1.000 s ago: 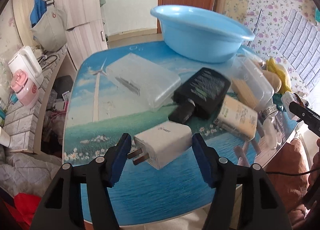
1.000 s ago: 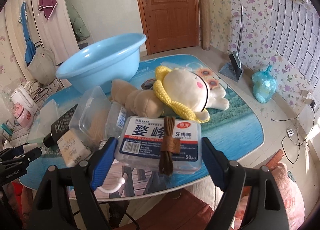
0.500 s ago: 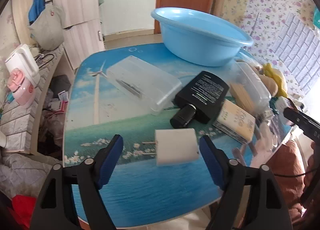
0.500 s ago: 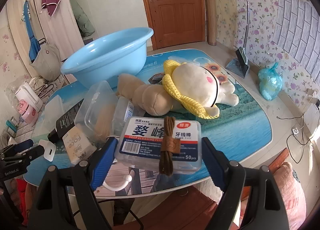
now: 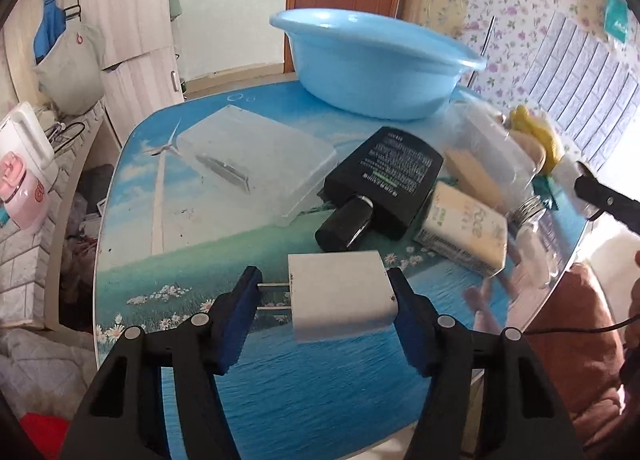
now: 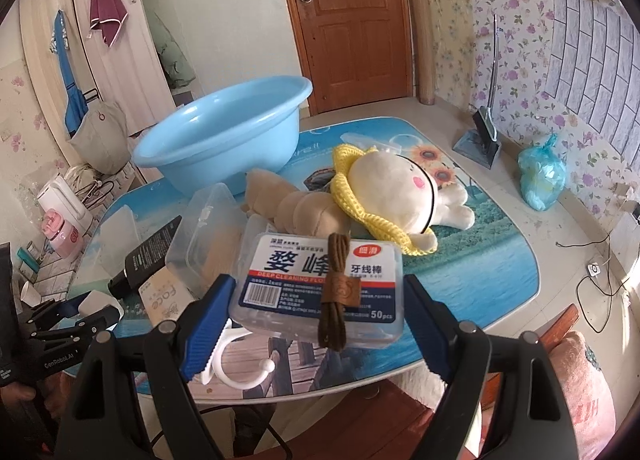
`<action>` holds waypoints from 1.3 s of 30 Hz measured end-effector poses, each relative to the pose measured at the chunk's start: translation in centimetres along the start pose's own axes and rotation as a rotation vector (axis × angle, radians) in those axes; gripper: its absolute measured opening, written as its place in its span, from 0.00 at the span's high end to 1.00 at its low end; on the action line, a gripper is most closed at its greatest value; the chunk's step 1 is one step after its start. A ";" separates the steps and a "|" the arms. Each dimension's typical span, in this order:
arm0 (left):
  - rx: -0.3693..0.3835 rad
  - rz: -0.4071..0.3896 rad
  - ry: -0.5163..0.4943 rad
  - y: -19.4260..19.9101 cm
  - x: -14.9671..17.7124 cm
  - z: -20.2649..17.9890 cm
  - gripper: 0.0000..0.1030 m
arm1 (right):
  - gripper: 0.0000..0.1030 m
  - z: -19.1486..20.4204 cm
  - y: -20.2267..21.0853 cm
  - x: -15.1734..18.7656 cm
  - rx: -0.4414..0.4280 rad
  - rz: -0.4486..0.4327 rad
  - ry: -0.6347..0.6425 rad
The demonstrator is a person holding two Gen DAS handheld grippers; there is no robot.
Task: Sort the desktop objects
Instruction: 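Carry both items over the blue basin and open both grippers to drop them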
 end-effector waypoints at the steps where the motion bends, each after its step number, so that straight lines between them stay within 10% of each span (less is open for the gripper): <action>1: -0.007 -0.010 -0.006 0.3 -0.1 0.1 0.39 | 0.19 0.3 0.2 -0.2 -0.014 -0.008 0.003; 15: 0.057 -0.178 0.012 4.1 -9.1 -0.6 0.39 | 0.19 5.4 0.4 -6.1 -0.131 -0.091 0.096; 34: 0.127 -0.146 -0.065 -6.2 -18.2 -3.9 0.39 | 0.19 8.8 -8.7 -11.9 -0.208 -0.030 0.214; 39: 0.131 -0.161 -0.054 -6.1 -18.2 -3.5 0.26 | 0.18 9.2 -9.9 -11.4 -0.210 0.002 0.205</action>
Point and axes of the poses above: each gripper's, at about its wrist camera, not at the fingertips, and y roughly against the way its jaws point, z to its left, x to its underside, the point moved 8 cm from there along -y, roughly the way its jaws point, and after that the axes turned 7 degrees about -z, right-handed, at the moved point
